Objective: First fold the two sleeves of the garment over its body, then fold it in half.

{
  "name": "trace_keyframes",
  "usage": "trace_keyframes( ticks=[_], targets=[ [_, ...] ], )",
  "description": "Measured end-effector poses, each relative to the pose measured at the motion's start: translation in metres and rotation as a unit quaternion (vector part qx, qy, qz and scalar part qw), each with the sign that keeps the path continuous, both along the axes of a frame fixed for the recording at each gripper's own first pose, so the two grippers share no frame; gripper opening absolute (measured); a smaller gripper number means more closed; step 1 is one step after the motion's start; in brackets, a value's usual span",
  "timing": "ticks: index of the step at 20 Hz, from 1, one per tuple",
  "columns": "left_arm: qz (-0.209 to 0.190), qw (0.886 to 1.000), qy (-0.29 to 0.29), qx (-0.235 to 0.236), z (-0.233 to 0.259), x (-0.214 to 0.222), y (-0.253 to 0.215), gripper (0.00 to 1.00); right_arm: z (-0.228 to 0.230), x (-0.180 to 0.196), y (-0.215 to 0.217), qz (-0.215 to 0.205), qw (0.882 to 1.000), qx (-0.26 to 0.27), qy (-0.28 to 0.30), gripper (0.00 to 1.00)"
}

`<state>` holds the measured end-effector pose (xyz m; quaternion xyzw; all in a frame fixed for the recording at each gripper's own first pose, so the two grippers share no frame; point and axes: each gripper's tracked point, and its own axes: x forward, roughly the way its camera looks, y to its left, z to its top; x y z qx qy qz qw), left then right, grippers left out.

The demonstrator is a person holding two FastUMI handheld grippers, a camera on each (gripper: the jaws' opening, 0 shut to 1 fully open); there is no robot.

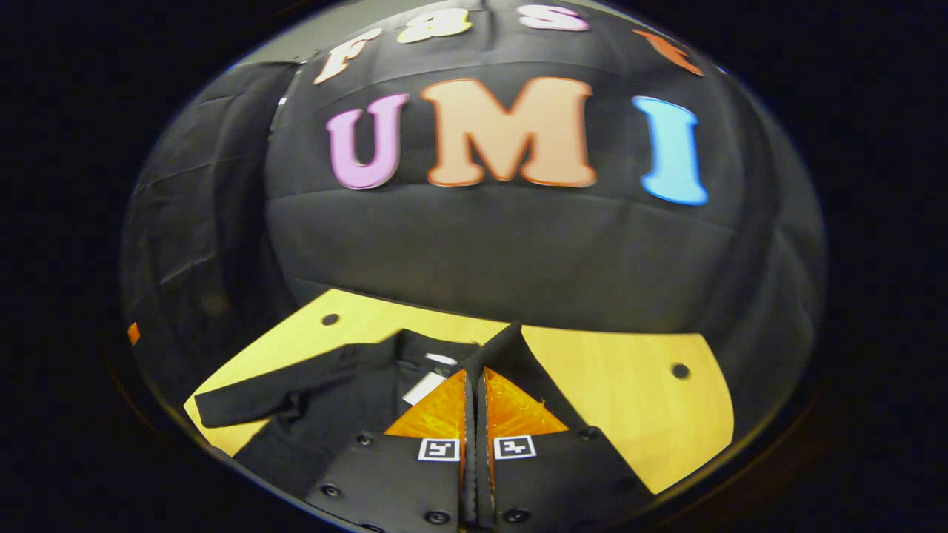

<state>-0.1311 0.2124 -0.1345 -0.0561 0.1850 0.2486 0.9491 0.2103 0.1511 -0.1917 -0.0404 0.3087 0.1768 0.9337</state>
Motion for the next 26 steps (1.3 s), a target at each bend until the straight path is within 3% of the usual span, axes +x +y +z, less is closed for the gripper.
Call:
trace_keyframes(
  ticks=[4,5,10,11,12,15,21,26],
  targets=[
    [0.050,0.999,0.005,-0.002,-0.005,-0.029,0.033,0.99,-0.016,0.016,0.134,0.097,0.995,-0.018,-0.004,0.02],
    [0.059,0.998,0.009,-0.002,-0.008,-0.037,0.039,0.94,-0.026,0.018,0.158,0.116,0.993,-0.024,0.003,0.02],
    [0.089,0.995,0.036,0.005,-0.022,-0.069,0.061,0.94,-0.081,0.017,0.241,0.177,0.983,-0.036,0.016,0.04],
    [0.091,0.995,0.039,0.002,-0.025,-0.071,0.062,0.95,-0.083,0.012,0.246,0.176,0.984,-0.035,0.019,0.09],
    [0.094,0.995,0.041,-0.003,-0.028,-0.072,0.062,0.99,-0.085,0.009,0.250,0.174,0.984,-0.032,0.023,0.32],
    [0.089,0.995,0.047,-0.028,-0.046,-0.063,0.053,0.99,-0.072,0.007,0.237,0.155,0.987,-0.030,0.013,1.00],
    [0.027,0.993,0.078,-0.080,-0.113,-0.011,0.010,0.96,0.028,0.009,0.149,0.091,0.991,-0.027,-0.099,1.00],
    [-0.008,0.977,0.167,-0.129,-0.194,-0.006,-0.027,0.98,0.109,-0.019,0.067,0.023,0.982,0.008,-0.185,1.00]
  ],
)
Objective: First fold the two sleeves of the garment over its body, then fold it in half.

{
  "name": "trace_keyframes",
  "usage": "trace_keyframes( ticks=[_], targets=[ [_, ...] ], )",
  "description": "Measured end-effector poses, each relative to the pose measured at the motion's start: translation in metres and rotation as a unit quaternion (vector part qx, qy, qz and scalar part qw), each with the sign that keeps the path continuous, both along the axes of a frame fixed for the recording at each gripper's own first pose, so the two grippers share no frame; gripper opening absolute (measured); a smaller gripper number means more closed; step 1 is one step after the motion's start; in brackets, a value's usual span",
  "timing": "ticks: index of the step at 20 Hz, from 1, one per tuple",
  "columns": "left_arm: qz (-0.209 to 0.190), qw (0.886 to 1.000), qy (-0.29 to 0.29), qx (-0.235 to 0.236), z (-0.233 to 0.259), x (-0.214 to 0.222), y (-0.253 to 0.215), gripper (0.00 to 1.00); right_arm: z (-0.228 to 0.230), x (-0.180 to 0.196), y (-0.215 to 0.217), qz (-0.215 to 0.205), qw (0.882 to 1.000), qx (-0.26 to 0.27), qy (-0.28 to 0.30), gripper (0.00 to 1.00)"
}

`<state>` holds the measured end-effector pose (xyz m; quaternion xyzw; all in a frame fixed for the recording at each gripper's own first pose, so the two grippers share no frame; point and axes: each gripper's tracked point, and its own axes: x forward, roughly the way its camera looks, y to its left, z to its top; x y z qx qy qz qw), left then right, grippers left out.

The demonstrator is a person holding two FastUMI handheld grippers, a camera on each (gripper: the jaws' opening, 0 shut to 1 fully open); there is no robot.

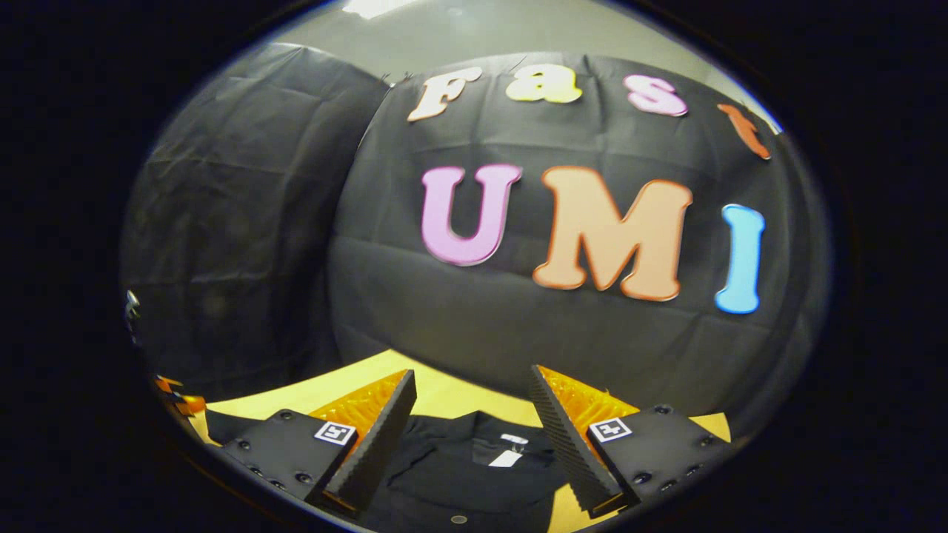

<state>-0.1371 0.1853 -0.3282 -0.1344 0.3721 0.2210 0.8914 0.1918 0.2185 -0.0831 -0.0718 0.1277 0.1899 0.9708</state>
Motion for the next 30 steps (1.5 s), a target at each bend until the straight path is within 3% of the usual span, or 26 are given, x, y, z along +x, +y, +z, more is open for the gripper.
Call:
trace_keyframes(
  ticks=[4,7,9,10,11,15,16,19,24,26,30],
  targets=[
    [-0.006,0.999,0.047,-0.027,-0.045,-0.007,-0.023,0.99,0.043,-0.034,-0.069,-0.055,0.996,-0.038,-0.062,0.96],
    [-0.005,0.993,0.120,-0.013,-0.072,-0.026,-0.027,0.99,0.072,-0.074,-0.097,-0.086,0.992,-0.026,-0.089,1.00],
    [-0.013,0.996,0.091,0.015,-0.068,-0.014,-0.017,1.00,0.090,-0.096,-0.116,-0.111,0.988,-0.015,-0.109,1.00],
    [-0.011,0.994,0.105,0.005,-0.070,-0.023,-0.022,0.95,0.097,-0.104,-0.125,-0.124,0.985,-0.013,-0.116,1.00],
    [-0.007,0.995,0.094,0.011,-0.064,-0.021,-0.021,0.99,0.099,-0.113,-0.131,-0.134,0.984,-0.007,-0.119,0.99],
    [-0.012,0.996,0.085,0.005,-0.066,-0.017,-0.023,0.94,0.100,-0.130,-0.136,-0.151,0.981,0.023,-0.118,1.00],
    [-0.019,0.996,0.082,0.009,-0.067,-0.016,-0.028,0.85,0.095,-0.129,-0.140,-0.157,0.981,0.020,-0.112,0.95],
    [-0.042,0.996,0.084,0.003,-0.069,-0.007,-0.039,0.67,0.079,-0.129,-0.138,-0.160,0.983,0.030,-0.086,1.00],
    [-0.046,0.995,0.085,0.010,-0.070,-0.003,-0.053,0.13,0.069,-0.131,-0.139,-0.159,0.983,0.063,-0.069,1.00],
    [-0.049,0.995,0.088,0.013,-0.069,-0.003,-0.052,0.02,0.070,-0.134,-0.152,-0.170,0.981,0.059,-0.071,0.96],
    [-0.064,0.994,0.086,0.007,-0.064,0.003,-0.053,0.00,0.072,-0.145,-0.188,-0.202,0.976,0.043,-0.075,0.98]
  ],
)
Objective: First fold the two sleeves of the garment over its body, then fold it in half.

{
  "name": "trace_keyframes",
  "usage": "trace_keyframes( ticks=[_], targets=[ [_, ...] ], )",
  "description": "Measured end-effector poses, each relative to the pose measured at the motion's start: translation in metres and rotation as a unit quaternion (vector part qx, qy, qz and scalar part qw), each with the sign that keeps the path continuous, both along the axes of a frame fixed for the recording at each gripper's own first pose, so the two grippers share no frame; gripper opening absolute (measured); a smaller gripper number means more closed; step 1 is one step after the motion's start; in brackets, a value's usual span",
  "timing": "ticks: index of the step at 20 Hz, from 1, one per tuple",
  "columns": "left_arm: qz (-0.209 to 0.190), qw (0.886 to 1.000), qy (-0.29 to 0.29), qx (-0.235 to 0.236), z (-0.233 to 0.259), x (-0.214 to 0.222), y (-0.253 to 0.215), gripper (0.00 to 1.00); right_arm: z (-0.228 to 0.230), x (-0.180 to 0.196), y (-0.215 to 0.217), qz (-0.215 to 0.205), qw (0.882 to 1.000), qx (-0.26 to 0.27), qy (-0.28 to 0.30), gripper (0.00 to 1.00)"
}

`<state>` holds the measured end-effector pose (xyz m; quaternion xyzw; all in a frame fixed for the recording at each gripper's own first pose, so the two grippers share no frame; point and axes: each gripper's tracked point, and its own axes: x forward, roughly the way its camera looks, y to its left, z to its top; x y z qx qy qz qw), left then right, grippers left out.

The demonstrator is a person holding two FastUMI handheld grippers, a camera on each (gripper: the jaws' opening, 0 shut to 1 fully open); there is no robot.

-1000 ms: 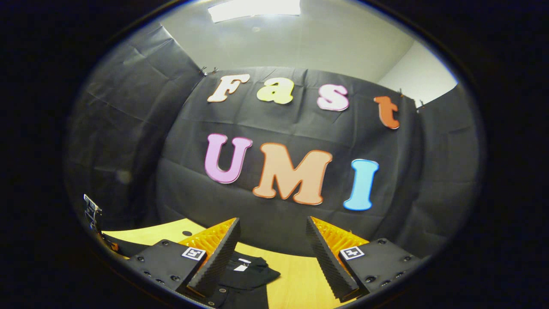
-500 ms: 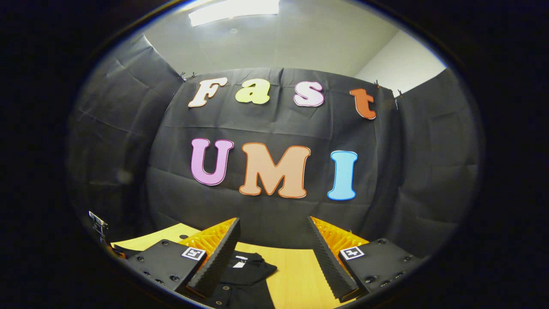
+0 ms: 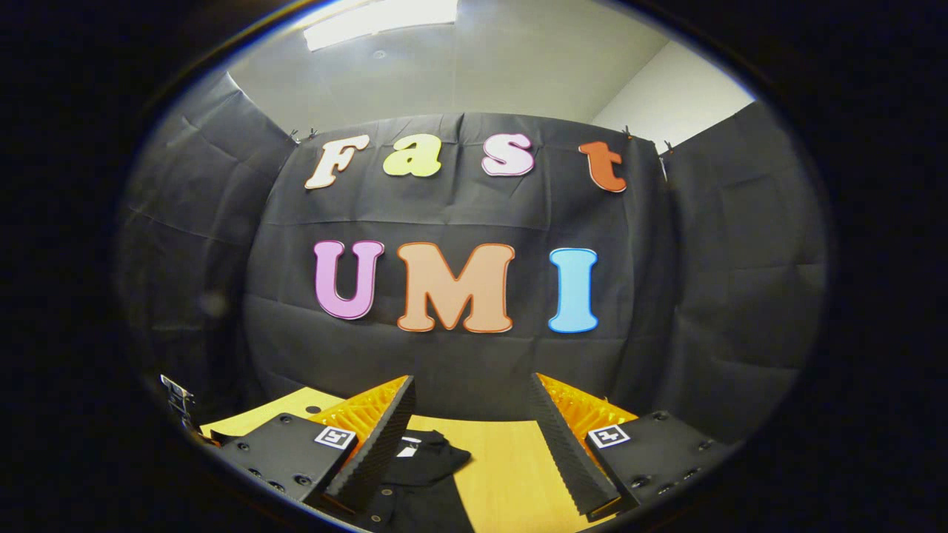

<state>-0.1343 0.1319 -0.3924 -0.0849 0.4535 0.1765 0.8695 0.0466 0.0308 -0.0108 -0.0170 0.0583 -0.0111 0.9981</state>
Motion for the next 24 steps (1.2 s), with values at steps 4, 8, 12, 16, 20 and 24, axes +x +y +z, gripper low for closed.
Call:
trace_keyframes(
  ticks=[4,8,12,16,20,24],
  targets=[
    [-0.010,0.999,-0.034,0.006,0.030,0.028,0.009,0.00,-0.003,-0.018,-0.037,-0.034,0.999,-0.006,0.009,0.98],
    [-0.051,0.995,-0.090,-0.002,0.071,0.106,-0.024,0.00,-0.011,-0.037,-0.075,-0.066,0.998,-0.004,0.021,0.96],
    [-0.130,0.979,-0.153,-0.023,0.116,0.189,-0.102,0.00,-0.026,-0.066,-0.115,-0.107,0.994,0.006,0.035,0.96],
    [-0.233,0.951,-0.196,-0.053,0.142,0.256,-0.217,0.00,-0.045,-0.102,-0.148,-0.155,0.986,0.038,0.047,0.98],
    [-0.329,0.918,-0.203,-0.085,0.146,0.296,-0.341,0.00,-0.065,-0.148,-0.173,-0.212,0.974,0.054,0.065,0.99],
    [-0.408,0.887,-0.201,-0.079,0.143,0.305,-0.434,0.00,-0.080,-0.191,-0.190,-0.266,0.958,0.081,0.076,0.98]
  ],
)
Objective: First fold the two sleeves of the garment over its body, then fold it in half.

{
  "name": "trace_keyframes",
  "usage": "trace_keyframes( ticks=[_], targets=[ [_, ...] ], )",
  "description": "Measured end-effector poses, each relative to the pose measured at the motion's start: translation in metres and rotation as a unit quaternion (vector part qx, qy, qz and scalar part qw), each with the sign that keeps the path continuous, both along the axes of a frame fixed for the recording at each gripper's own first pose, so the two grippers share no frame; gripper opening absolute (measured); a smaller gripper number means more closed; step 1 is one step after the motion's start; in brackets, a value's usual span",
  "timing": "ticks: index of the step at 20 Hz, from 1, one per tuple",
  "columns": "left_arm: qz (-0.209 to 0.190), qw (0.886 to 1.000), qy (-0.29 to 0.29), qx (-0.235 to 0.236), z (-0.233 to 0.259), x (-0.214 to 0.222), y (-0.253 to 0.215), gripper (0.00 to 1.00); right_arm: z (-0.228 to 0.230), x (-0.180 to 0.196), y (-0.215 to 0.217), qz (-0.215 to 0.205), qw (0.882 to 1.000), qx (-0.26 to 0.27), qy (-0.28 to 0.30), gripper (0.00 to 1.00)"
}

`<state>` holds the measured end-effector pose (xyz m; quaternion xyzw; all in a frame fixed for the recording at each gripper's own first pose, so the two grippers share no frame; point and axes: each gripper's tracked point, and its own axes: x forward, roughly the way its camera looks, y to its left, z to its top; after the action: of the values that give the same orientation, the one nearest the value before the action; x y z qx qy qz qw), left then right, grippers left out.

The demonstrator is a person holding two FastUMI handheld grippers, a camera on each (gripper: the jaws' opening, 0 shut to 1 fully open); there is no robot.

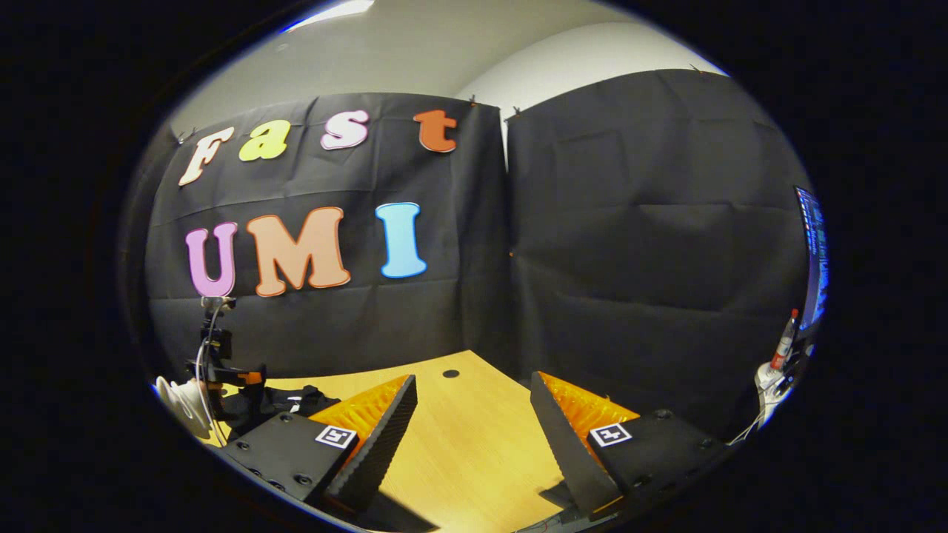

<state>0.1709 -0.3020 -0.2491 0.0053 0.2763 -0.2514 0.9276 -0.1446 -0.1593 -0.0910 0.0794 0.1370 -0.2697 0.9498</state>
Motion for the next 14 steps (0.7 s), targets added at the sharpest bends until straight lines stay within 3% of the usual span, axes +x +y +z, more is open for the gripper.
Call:
trace_keyframes(
  ticks=[4,7,9,12,13,14],
  targets=[
    [-0.067,0.997,-0.045,0.014,0.005,0.006,-0.074,0.00,-0.016,-0.036,-0.008,-0.052,0.998,0.011,0.017,0.99],
    [-0.094,0.995,-0.039,-0.004,0.001,-0.009,-0.097,0.00,-0.022,-0.050,-0.010,-0.071,0.997,0.020,0.026,0.97],
    [-0.099,0.994,-0.028,-0.036,0.006,-0.019,-0.107,0.05,-0.023,-0.048,-0.009,-0.070,0.997,0.022,0.028,0.97],
    [-0.061,0.994,-0.064,-0.064,0.033,-0.004,-0.090,0.99,-0.024,-0.043,-0.006,-0.053,0.998,0.017,0.040,0.97],
    [-0.051,0.994,-0.074,-0.067,0.042,-0.002,-0.082,0.92,-0.024,-0.039,-0.005,-0.044,0.998,0.013,0.043,0.97],
    [-0.042,0.994,-0.078,-0.070,0.049,-0.002,-0.072,0.93,-0.026,-0.034,-0.002,-0.032,0.998,0.008,0.048,0.97]
  ],
)
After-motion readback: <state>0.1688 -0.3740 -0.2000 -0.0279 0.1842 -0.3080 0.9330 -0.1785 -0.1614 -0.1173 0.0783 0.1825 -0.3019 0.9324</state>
